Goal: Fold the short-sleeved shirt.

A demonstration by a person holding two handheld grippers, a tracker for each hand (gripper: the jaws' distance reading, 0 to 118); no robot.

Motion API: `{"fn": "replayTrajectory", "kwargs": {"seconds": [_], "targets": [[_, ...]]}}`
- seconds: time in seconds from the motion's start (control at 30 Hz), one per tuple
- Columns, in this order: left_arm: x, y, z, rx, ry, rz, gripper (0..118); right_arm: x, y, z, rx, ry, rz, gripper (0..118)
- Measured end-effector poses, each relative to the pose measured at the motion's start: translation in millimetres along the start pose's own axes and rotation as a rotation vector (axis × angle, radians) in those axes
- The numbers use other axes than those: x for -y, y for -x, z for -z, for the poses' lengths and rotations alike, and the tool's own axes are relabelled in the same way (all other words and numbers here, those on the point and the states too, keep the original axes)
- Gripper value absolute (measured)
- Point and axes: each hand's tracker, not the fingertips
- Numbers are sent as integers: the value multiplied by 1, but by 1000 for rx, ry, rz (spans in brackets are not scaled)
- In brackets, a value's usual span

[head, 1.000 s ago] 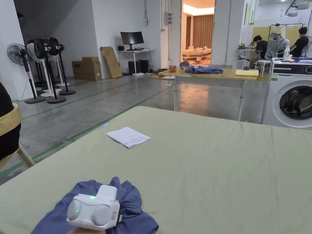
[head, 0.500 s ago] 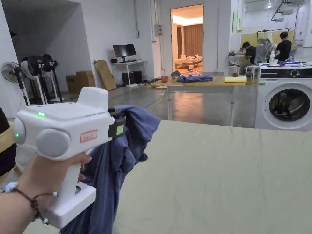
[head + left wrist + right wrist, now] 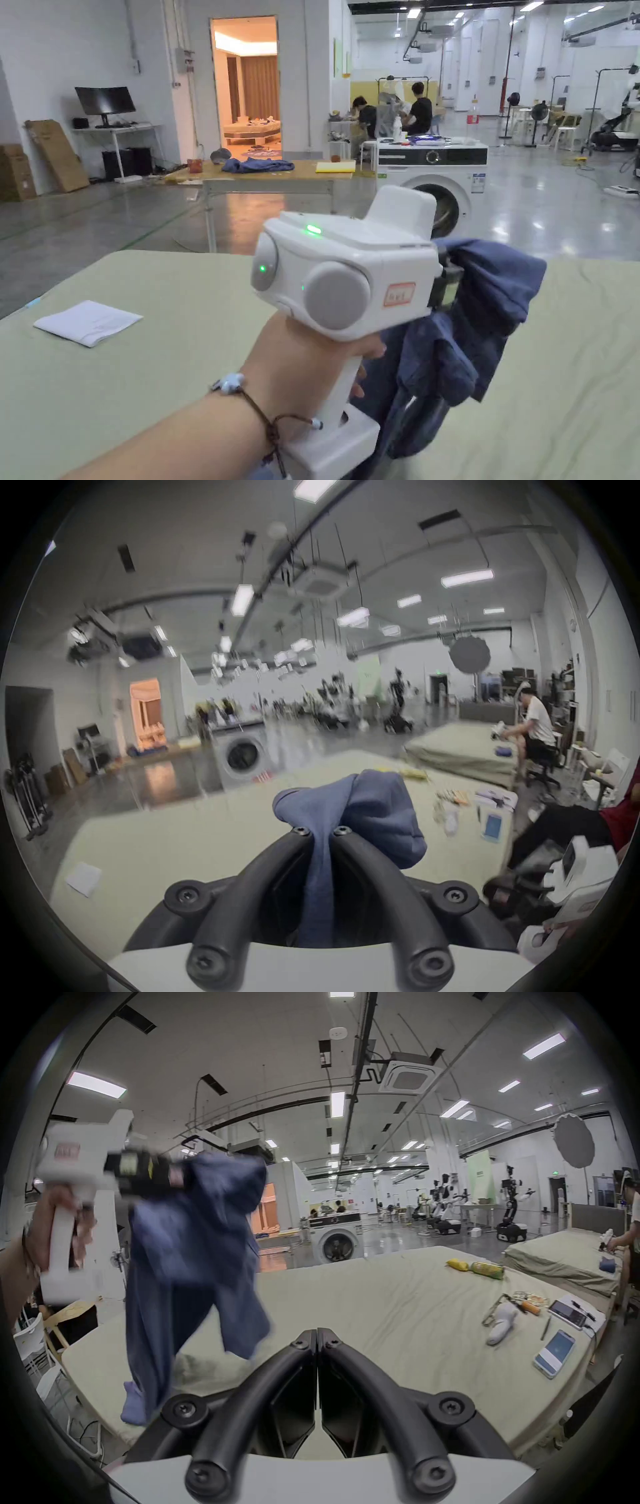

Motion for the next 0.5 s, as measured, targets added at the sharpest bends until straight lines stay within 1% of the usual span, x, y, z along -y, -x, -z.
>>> {"fn": "replayTrajectory", "kwargs": {"seconds": [0.13, 0.2, 0.23, 0.3, 0.33, 0.37, 0.4, 0.43, 0.47, 0.5], "targets": [[97, -14, 68, 45, 344, -111, 0, 10, -19, -2, 62, 33, 13, 0], [150, -11, 89, 56, 507, -199, 0, 16, -24, -2, 74, 60, 28, 0], [174, -9, 96, 30, 586, -254, 0, 19, -24, 0, 75, 75, 34, 0], [212, 2, 102, 3, 667, -375, 1, 25, -24, 2, 74, 96, 40, 0], [224, 10, 99, 24, 656, -449, 8, 27, -23, 4, 70, 108, 42, 0], [230, 17, 96, 48, 627, -507, 26, 30, -22, 6, 64, 115, 44, 0], [232, 23, 94, 48, 628, -525, 52, 30, -21, 7, 58, 119, 46, 0], [231, 25, 86, 49, 597, -532, 72, 31, -19, 9, 52, 124, 46, 0], [225, 29, 77, 58, 538, -520, 77, 31, -16, 10, 45, 127, 47, 0], [216, 33, 69, 62, 485, -502, 77, 30, -16, 11, 38, 129, 46, 0]]}}
